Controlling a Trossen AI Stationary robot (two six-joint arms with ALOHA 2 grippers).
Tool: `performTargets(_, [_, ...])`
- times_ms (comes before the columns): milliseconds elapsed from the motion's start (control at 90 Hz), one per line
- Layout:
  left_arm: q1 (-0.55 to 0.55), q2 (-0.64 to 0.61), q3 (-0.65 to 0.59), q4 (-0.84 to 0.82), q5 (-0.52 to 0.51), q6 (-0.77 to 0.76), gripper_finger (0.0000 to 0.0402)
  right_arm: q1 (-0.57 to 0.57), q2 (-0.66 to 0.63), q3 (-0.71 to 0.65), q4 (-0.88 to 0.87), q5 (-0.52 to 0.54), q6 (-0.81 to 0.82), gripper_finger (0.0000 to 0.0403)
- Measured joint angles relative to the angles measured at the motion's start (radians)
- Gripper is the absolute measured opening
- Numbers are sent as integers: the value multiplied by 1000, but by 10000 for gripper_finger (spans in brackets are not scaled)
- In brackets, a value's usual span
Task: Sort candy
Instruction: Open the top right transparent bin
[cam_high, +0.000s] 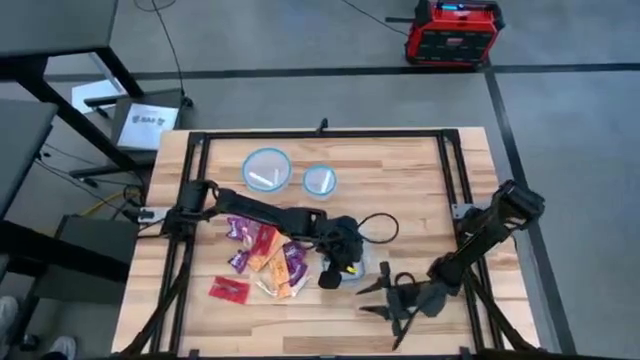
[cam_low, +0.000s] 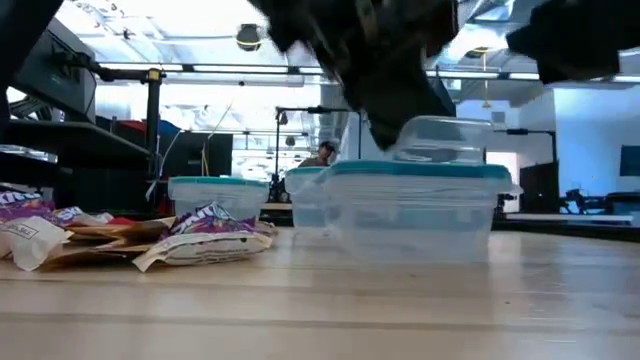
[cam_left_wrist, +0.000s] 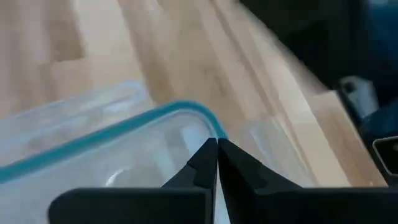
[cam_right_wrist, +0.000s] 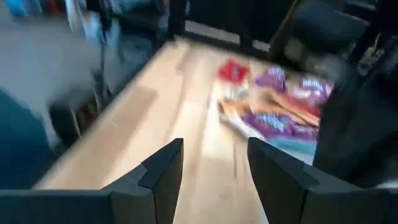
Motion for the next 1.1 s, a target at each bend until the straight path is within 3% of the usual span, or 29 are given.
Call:
performTargets(156, [-52,-61,63,-195,-193,45,0,-40,48,59,-41,15,-4,166])
performTargets(378, [-120,-144,65,-350,-373,32,0,-91,98,91,-60,27,-23,166])
performTargets(578, [-159,-154,65,-419,-402,8,0,-120,107,91,-64,37,-23,142])
performTargets(822, [-182,-154,65,-446,-406,-7,0,-127,101,90,-69,26,-52,16])
performTargets(1100, [-205,-170,65,-479,-406,-13,0,-146,21,155,-103,48,-107,6])
